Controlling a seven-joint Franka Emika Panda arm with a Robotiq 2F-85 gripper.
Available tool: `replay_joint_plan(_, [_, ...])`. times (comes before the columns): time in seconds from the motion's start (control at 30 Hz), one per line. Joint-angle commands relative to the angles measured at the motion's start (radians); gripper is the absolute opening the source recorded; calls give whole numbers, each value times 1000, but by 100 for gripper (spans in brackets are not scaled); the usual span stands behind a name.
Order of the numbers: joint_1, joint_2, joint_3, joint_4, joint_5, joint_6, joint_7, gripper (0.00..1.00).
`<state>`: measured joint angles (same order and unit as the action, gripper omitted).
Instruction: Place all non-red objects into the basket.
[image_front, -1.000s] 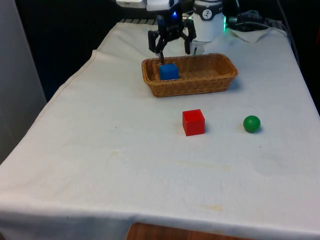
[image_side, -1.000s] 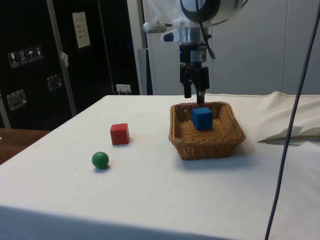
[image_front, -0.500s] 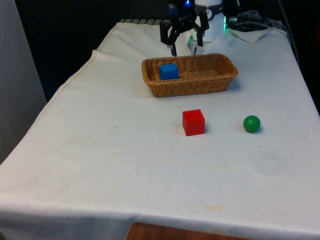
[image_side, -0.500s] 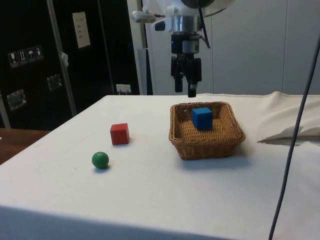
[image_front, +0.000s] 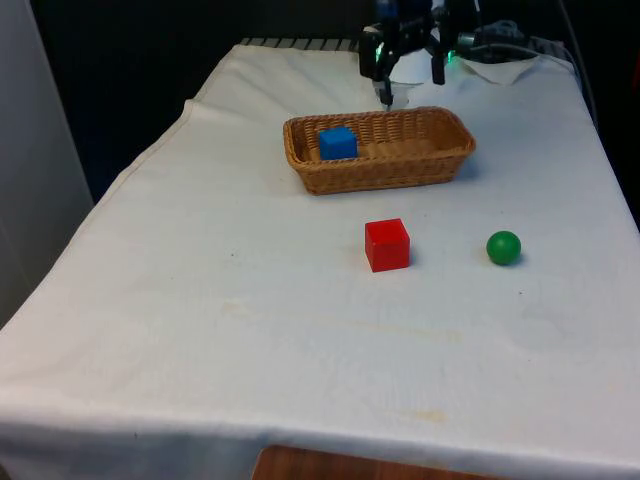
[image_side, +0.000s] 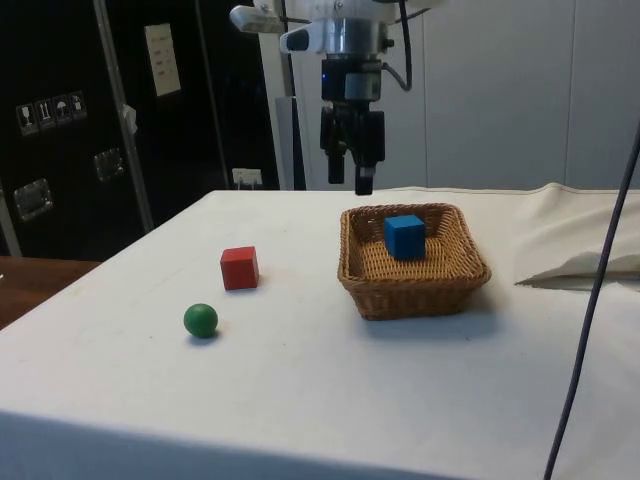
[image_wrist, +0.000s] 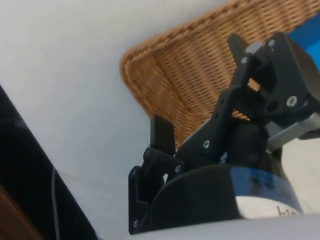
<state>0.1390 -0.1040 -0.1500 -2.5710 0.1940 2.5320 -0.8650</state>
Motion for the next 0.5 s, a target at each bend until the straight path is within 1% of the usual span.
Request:
replay_joint_plan(0.0, [7,10,8,7,6,9,11,100])
replay_joint_plan(0.03, [8,16,16,11,6,11,19,100])
replay_joint_plan(0.07, [2,5,15,5,0,2,13,100])
replay_joint_plan(0.1, [9,21,23,15,5,13,26,100])
replay_joint_plan(0.2, [10,38,46,31,3,15,47,100])
replay_joint_plan(0.23, [10,49,59,44,2,13,58,100])
replay_joint_plan(0.37, [11,74,80,79,2,5,77,100])
replay_joint_plan(0.4, [7,67,76,70,0,6,68,100])
replay_joint_plan(0.43, [11,81,85,90,2,2,82,100])
replay_joint_plan(0.47, [11,88,89,100,3,-1,86,100])
